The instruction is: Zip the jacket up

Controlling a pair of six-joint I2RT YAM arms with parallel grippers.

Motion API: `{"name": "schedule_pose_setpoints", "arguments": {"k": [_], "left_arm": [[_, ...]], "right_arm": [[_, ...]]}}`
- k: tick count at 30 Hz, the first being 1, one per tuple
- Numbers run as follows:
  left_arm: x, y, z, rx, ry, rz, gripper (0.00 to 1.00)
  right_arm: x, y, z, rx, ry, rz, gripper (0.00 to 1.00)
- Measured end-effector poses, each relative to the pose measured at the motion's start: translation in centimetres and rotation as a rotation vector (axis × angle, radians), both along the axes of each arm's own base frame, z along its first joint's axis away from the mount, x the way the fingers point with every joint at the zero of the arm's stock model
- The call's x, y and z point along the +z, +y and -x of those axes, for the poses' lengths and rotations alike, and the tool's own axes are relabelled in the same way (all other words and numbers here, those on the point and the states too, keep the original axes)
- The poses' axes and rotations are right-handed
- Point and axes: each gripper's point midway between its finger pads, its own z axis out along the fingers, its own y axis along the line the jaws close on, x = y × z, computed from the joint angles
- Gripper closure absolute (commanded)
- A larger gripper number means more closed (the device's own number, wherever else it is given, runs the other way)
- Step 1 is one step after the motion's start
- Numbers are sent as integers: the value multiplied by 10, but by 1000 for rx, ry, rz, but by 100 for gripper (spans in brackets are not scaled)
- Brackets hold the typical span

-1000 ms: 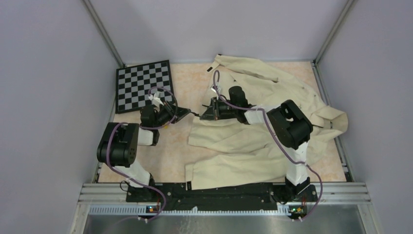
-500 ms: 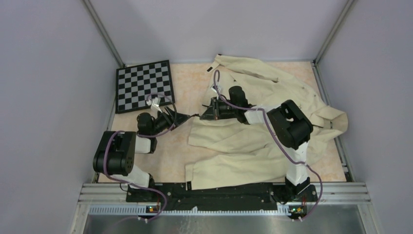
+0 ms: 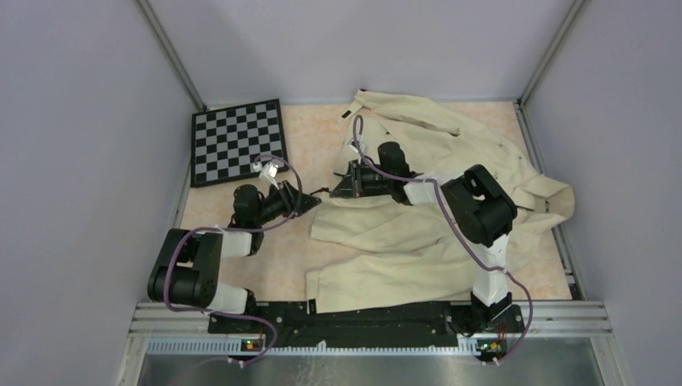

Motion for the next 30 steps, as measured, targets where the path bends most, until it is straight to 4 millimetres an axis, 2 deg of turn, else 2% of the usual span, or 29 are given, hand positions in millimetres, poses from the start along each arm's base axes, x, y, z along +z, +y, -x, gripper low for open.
{"name": "schedule_pose_setpoints", "arguments": {"k": [5,11,14,18,24,30], "left_arm": [[2,-5,-10,-8,-19,-29,43],[-2,-4,-33,11,-33,-74,45],[-9,-6,-39,6,-19,-72,46],[-18,-12,-37,-26,7,-45,46],[-14,-18,-27,-60,-10,0,48],[-11,-21,-20,-81,-15,48,63]], "right_arm": [[0,0,0,1,0,0,100],[0,0,1,2,2,-1,100],[0,0,1,4,3,-1,100],[1,0,1,7,4,-2,100],[1,0,2,9,5,-3,100],[1,0,2,10,12,-5,100]]}}
